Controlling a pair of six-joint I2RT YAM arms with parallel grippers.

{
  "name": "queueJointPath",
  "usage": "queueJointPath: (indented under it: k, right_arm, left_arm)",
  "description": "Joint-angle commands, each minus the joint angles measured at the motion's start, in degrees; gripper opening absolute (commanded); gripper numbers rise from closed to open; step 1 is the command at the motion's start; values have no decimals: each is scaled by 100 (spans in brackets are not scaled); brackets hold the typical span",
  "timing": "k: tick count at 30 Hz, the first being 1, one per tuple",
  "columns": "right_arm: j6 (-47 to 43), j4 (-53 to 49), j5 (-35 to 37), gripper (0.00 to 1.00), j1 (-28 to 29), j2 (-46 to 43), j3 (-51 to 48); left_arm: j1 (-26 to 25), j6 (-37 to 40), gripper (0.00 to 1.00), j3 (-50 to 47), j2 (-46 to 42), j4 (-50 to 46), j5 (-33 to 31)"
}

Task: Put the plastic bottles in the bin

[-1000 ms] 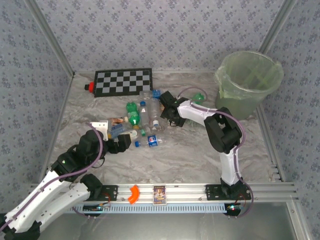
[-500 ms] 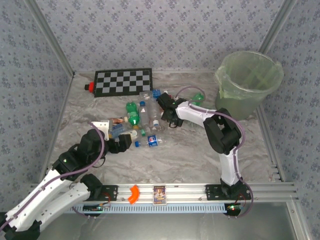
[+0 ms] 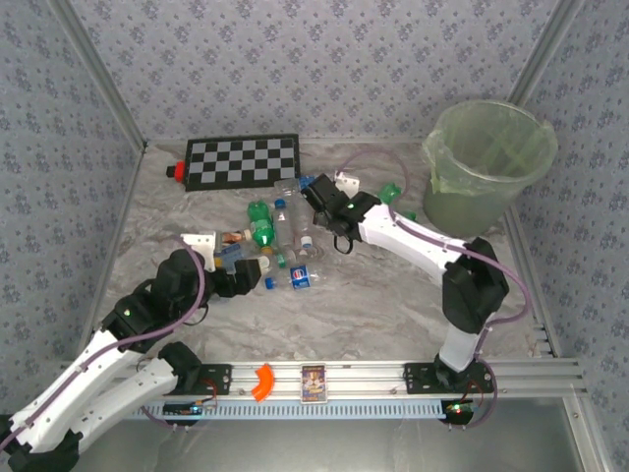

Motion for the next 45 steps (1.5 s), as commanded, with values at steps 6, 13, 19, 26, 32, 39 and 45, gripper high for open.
queueJointPath:
  k: [6,13,19,26,32,39,45]
  right_arm:
    - [-1094,-196,977,60,112,-1315,-186]
    - [-1701,-335,935,60,-127,-2228,-178]
    - [-2004,-350,393,59,-1040,-2899,-135]
    - [-2074,-387,-817,58,-2761,-3215,196]
    - [-1442,-302,-2211,58,-4402,-2992,500]
    - [-372,164,-3087,57,-5599,-2543,657]
    - [-9,238,-3134,59,-5950,-2078,972]
  left_arm:
    - [-25,183,100,285,225,872,412]
    - [-25,86,100,475,422,1278,679]
    - [-21,49,100,616,554,1343,808]
    - [-22,23,100,709,583,1268,850]
    - [-26,-30,100,680,536,1237,852]
    - [-28,6,100,690,434,1121,800]
    - [-22,5,100,681,354,1036,761]
